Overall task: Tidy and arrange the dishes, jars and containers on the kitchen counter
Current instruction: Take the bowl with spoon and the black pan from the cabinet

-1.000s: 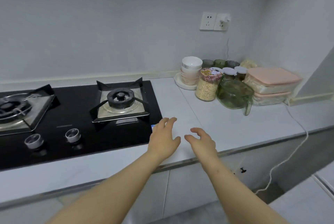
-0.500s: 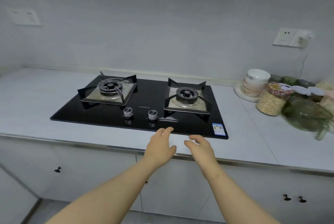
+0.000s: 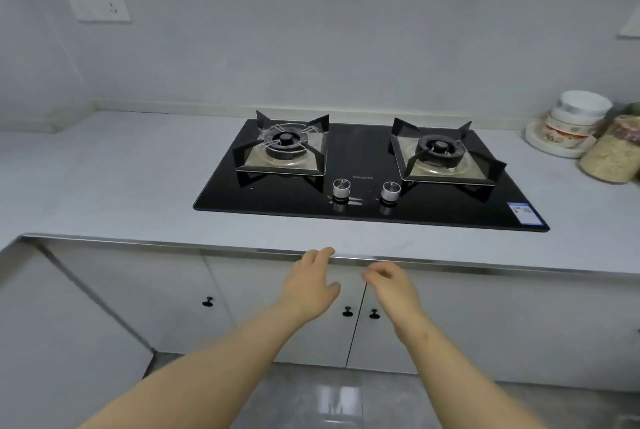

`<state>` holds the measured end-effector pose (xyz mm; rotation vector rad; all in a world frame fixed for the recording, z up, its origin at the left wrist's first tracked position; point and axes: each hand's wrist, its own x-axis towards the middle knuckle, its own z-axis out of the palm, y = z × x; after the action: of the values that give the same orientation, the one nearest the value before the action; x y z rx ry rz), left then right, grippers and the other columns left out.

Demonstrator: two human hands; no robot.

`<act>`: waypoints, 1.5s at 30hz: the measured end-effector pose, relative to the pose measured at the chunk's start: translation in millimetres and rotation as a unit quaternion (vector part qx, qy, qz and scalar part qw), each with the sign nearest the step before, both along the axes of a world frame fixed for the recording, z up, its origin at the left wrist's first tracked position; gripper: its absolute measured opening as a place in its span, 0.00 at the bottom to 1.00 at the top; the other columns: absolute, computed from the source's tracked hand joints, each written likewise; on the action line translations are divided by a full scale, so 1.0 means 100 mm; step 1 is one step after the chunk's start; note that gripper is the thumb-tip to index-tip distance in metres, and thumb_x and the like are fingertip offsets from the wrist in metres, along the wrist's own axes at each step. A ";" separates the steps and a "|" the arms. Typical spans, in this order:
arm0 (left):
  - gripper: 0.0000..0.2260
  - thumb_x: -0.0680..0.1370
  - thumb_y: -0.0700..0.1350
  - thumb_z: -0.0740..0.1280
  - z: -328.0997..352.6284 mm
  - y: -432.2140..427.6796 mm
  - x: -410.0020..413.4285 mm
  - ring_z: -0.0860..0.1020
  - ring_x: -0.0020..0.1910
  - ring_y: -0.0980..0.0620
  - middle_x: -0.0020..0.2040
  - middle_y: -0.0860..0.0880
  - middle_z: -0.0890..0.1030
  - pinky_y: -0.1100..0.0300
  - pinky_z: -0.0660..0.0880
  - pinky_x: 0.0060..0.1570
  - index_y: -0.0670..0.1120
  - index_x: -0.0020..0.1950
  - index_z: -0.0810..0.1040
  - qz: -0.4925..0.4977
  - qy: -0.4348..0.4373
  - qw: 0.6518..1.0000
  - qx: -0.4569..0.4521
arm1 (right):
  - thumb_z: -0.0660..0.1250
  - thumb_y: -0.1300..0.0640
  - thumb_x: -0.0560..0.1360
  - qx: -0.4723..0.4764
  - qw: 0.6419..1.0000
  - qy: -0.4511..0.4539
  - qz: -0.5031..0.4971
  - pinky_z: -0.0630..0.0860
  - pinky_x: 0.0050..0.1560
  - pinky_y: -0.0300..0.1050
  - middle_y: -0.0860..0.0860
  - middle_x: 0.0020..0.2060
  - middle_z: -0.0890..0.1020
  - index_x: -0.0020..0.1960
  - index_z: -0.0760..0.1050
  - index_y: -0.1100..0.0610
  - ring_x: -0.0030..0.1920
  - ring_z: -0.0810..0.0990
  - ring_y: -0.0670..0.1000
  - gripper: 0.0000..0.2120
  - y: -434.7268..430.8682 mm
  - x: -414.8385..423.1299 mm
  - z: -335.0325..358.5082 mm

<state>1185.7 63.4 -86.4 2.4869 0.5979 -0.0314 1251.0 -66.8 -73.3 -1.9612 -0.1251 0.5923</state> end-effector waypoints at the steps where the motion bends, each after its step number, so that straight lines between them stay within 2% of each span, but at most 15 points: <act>1: 0.28 0.78 0.47 0.62 -0.04 0.03 -0.02 0.62 0.71 0.48 0.73 0.48 0.61 0.57 0.63 0.68 0.48 0.75 0.56 -0.011 0.009 1.000 -0.005 | 0.65 0.57 0.75 0.000 1.000 0.011 -0.008 0.70 0.55 0.43 0.49 0.54 0.77 0.52 0.75 0.53 0.54 0.74 0.50 0.06 0.03 -0.08 -0.04; 5: 0.26 0.78 0.47 0.62 -0.27 0.08 -0.07 0.63 0.70 0.47 0.73 0.49 0.62 0.54 0.63 0.68 0.51 0.75 0.58 -0.053 0.037 0.998 -0.023 | 0.65 0.57 0.75 -0.026 0.998 0.047 -0.026 0.69 0.55 0.42 0.50 0.56 0.77 0.52 0.74 0.54 0.57 0.75 0.51 0.06 0.01 -0.29 -0.24; 8: 0.24 0.78 0.46 0.62 -0.46 0.06 -0.03 0.64 0.69 0.46 0.72 0.48 0.63 0.54 0.64 0.67 0.53 0.73 0.60 -0.082 0.070 0.993 -0.046 | 0.65 0.57 0.76 -0.061 0.996 0.051 -0.034 0.65 0.52 0.40 0.49 0.54 0.77 0.52 0.74 0.54 0.54 0.73 0.49 0.05 -0.08 -0.26 -0.41; 16: 0.21 0.79 0.46 0.60 -1.00 0.16 0.29 0.68 0.65 0.45 0.69 0.46 0.66 0.55 0.69 0.61 0.51 0.72 0.63 -0.134 0.158 0.976 -0.064 | 0.61 0.60 0.78 -0.145 0.985 0.090 -0.025 0.67 0.55 0.43 0.54 0.56 0.75 0.62 0.72 0.59 0.53 0.71 0.51 0.13 -0.06 0.09 -1.05; 20: 0.20 0.78 0.45 0.60 -1.34 0.24 0.48 0.69 0.64 0.44 0.68 0.45 0.66 0.53 0.69 0.62 0.50 0.71 0.64 -0.119 0.175 0.975 -0.075 | 0.60 0.60 0.78 -0.167 0.977 0.130 -0.024 0.67 0.58 0.46 0.56 0.58 0.74 0.65 0.69 0.61 0.54 0.70 0.53 0.16 0.04 0.30 -1.46; 24: 0.22 0.79 0.45 0.61 -1.67 0.27 0.66 0.66 0.69 0.46 0.72 0.48 0.64 0.55 0.65 0.67 0.50 0.72 0.63 -0.099 0.178 0.975 -0.090 | 0.60 0.59 0.79 -0.145 0.976 0.153 -0.056 0.67 0.61 0.49 0.58 0.62 0.71 0.70 0.63 0.62 0.58 0.70 0.56 0.21 0.15 0.57 -1.83; 26: 0.22 0.79 0.45 0.61 -1.84 0.26 0.73 0.66 0.69 0.47 0.72 0.48 0.64 0.57 0.65 0.67 0.49 0.73 0.63 -0.096 0.182 0.975 -0.090 | 0.59 0.58 0.79 -0.139 0.974 0.171 -0.060 0.68 0.56 0.48 0.57 0.56 0.71 0.73 0.59 0.62 0.55 0.70 0.55 0.24 0.19 0.68 -2.05; 29: 0.21 0.78 0.45 0.61 -2.02 0.24 0.79 0.68 0.67 0.49 0.70 0.49 0.67 0.60 0.66 0.63 0.49 0.72 0.65 -0.097 0.189 0.973 -0.086 | 0.57 0.59 0.79 -0.145 0.972 0.178 -0.057 0.65 0.42 0.43 0.53 0.38 0.69 0.65 0.68 0.65 0.38 0.68 0.51 0.16 0.25 0.79 -2.31; 31: 0.21 0.78 0.46 0.61 -2.10 0.22 0.82 0.69 0.66 0.49 0.69 0.50 0.69 0.60 0.67 0.61 0.49 0.71 0.65 -0.096 0.195 0.973 -0.082 | 0.54 0.60 0.80 -0.172 0.969 0.171 -0.054 0.63 0.37 0.41 0.52 0.32 0.66 0.47 0.72 0.62 0.32 0.63 0.49 0.09 0.29 0.87 -2.46; 32: 0.20 0.78 0.46 0.60 -2.14 0.21 0.84 0.70 0.65 0.50 0.68 0.51 0.69 0.60 0.68 0.61 0.50 0.71 0.66 -0.094 0.196 0.973 -0.078 | 0.53 0.61 0.80 -0.181 0.968 0.167 -0.057 0.62 0.34 0.40 0.52 0.31 0.66 0.40 0.69 0.60 0.30 0.62 0.49 0.11 0.31 0.91 -2.53; 34: 0.19 0.79 0.46 0.60 -2.17 0.19 0.87 0.71 0.64 0.50 0.67 0.51 0.71 0.58 0.70 0.61 0.50 0.69 0.67 -0.092 0.196 0.974 -0.061 | 0.52 0.62 0.80 -0.183 0.967 0.172 -0.052 0.63 0.32 0.40 0.56 0.35 0.71 0.40 0.69 0.60 0.31 0.65 0.50 0.12 0.33 0.97 -2.64; 37: 0.17 0.79 0.47 0.59 -2.14 0.17 0.88 0.71 0.64 0.49 0.67 0.51 0.71 0.57 0.69 0.60 0.49 0.69 0.67 -0.096 0.204 0.974 -0.027 | 0.52 0.60 0.80 -0.173 0.967 0.177 -0.052 0.72 0.52 0.47 0.60 0.52 0.75 0.58 0.72 0.63 0.50 0.75 0.58 0.13 0.33 0.98 -2.72; 39: 0.17 0.80 0.46 0.58 -2.07 0.12 0.86 0.72 0.64 0.48 0.68 0.51 0.71 0.57 0.69 0.59 0.49 0.69 0.67 -0.099 0.203 0.974 0.003 | 0.52 0.61 0.80 -0.168 0.966 0.189 -0.047 0.70 0.53 0.49 0.58 0.50 0.73 0.55 0.70 0.61 0.57 0.76 0.60 0.10 0.27 0.93 -2.73; 42: 0.15 0.80 0.44 0.57 -1.95 -0.05 0.82 0.73 0.61 0.47 0.65 0.49 0.72 0.56 0.70 0.57 0.48 0.67 0.69 -0.099 0.166 0.980 0.045 | 0.51 0.60 0.80 -0.150 0.965 0.212 -0.030 0.67 0.45 0.43 0.57 0.51 0.73 0.53 0.68 0.58 0.46 0.73 0.54 0.08 0.10 0.74 -2.58; 45: 0.16 0.80 0.42 0.56 -1.92 -0.29 0.76 0.73 0.60 0.45 0.64 0.47 0.72 0.54 0.71 0.57 0.48 0.68 0.67 -0.134 0.145 0.980 0.029 | 0.51 0.60 0.81 -0.141 0.962 0.234 0.007 0.67 0.38 0.41 0.59 0.52 0.73 0.59 0.70 0.60 0.43 0.71 0.53 0.12 -0.13 0.54 -2.34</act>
<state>1262.0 34.1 -278.6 2.6242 0.3770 -0.4924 1304.9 -80.0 -307.0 -2.0330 0.2555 1.1162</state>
